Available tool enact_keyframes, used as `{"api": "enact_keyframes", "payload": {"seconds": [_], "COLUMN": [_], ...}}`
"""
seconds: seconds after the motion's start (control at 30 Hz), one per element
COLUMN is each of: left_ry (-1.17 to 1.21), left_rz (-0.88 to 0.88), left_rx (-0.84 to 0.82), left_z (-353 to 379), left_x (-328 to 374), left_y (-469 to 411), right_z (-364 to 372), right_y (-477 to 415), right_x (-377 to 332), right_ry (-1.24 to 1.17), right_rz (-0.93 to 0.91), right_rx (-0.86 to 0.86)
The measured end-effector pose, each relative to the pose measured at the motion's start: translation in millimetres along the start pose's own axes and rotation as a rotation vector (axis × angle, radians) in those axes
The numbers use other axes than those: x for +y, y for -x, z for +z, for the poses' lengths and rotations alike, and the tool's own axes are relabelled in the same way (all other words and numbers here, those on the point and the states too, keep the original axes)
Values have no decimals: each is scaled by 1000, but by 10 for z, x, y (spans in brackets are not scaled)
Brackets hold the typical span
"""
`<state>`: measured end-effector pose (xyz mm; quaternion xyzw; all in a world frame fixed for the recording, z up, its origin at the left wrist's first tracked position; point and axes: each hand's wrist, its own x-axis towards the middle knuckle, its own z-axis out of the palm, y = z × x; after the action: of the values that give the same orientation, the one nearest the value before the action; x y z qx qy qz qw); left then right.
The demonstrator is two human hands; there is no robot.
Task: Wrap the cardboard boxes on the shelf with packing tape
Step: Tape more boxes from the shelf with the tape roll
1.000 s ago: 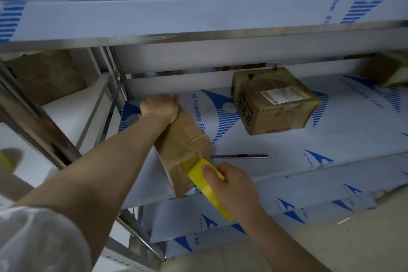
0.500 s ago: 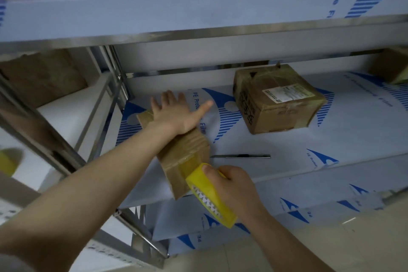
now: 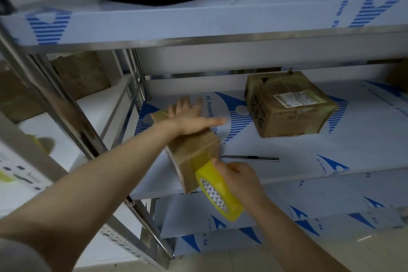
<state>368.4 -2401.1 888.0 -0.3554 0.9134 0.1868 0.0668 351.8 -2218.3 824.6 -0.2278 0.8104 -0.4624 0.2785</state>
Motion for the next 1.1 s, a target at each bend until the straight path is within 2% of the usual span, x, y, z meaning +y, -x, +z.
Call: {"api": "enact_keyframes", "payload": {"seconds": [0.07,0.13,0.2,0.33,0.4,0.53,0.6,0.63,0.67,0.73,0.77,0.83,0.93,1.03,1.1], "left_ry": [-54,112,435,621,747,886,892,909,971,1277,1410,1525,1454,1378,1360], "left_rz": [-185,-313,-274,-252,-299,-445,-466,-458,-429,-260,-163,-18,95,50,36], "left_rx": [140,178,185,224,171,-81,-179,-153,-52,163,219,242,332,525,548], "left_z": [-135,-138,-50,49,16,-12,30,18,4,-73,-124,-210,-258,-212,-203], "left_x": [-300,-589,-724,-758,-798,-895,-869,-832,-798,-703,-673,-647,-661,-697,-713], "left_y": [-157,-237,-220,-209,-243,-123,-65,-45,-55,-22,12,89,169,208,182], "right_z": [-12,-30,-52,-192,-357,-718,-785,-784,-764,-678,-612,-452,-204,-20,66], "right_y": [21,52,113,231,320,410,344,292,234,94,23,-117,-235,-254,-253], "right_x": [-13,-30,-70,-167,-289,-707,-949,-1070,-1186,-1378,-1452,-1575,-1715,-1734,-1687], "right_ry": [-38,-152,-257,-270,-307,-432,-499,-522,-540,-575,-579,-537,-493,-531,-592], "right_rz": [36,98,155,141,97,-179,-287,-311,-312,-285,-279,-283,-256,-212,-201], "right_rx": [-47,-92,-122,-164,-237,-465,-497,-480,-445,-362,-310,-209,-143,-178,-223]}}
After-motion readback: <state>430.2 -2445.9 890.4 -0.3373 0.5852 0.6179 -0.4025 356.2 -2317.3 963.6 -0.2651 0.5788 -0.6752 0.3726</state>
